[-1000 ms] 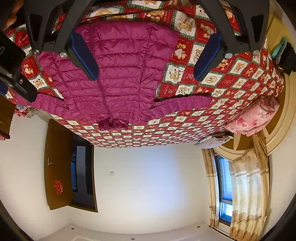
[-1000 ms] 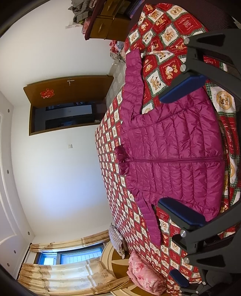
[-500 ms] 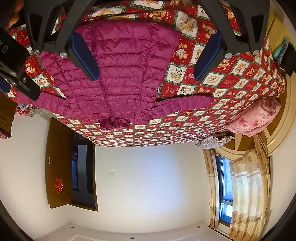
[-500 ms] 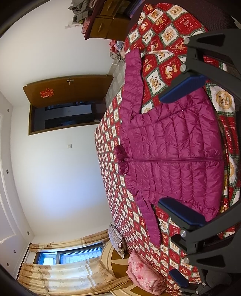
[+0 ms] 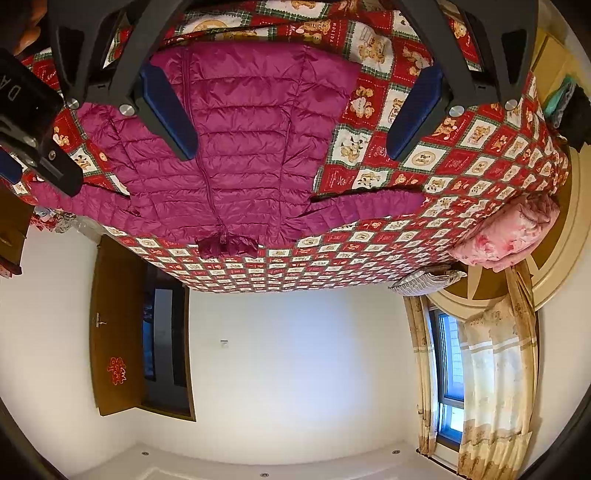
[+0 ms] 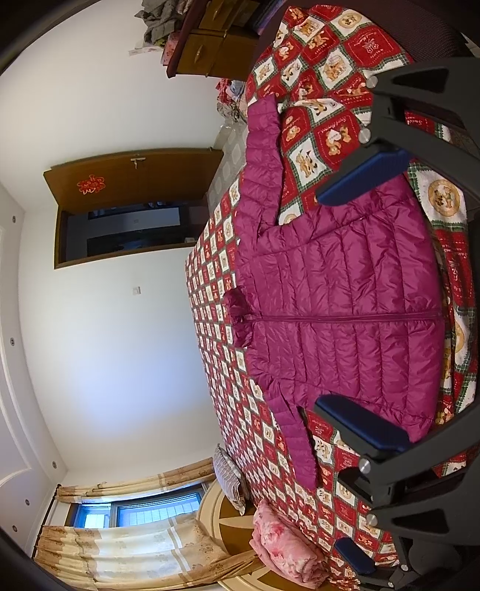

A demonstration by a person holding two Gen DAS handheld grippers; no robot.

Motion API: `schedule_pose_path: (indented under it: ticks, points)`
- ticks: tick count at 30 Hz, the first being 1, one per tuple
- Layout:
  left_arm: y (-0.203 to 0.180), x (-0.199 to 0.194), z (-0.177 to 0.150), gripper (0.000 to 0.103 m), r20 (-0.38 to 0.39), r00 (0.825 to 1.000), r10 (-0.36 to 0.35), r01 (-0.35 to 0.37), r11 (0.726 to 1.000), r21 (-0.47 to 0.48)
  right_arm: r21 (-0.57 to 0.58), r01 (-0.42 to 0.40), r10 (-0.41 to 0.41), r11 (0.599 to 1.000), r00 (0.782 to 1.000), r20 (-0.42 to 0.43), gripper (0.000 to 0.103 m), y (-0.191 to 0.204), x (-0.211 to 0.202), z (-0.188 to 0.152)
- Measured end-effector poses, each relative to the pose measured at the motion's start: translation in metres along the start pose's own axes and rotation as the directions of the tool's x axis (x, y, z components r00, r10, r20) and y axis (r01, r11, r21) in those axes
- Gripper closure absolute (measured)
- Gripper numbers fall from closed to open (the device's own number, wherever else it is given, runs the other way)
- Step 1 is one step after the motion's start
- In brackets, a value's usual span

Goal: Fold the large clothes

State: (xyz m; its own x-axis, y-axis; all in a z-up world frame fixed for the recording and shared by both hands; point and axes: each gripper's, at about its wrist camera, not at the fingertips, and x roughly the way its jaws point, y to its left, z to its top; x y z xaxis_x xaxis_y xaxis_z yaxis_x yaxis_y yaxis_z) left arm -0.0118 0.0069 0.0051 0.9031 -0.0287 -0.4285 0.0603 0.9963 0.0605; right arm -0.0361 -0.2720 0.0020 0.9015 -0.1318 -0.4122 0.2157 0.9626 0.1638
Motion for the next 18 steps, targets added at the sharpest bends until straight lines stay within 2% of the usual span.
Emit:
schedule_pose_path:
  ticks: [18]
  points:
    - [-0.0007,0.0003,0.0,0.001,-0.001,1.0,-0.001,0.001,1.0,0.001,0.001,-0.004,0.004,1.0,1.0,-0.008,0.0,0.0025,0.0014,-0.0033]
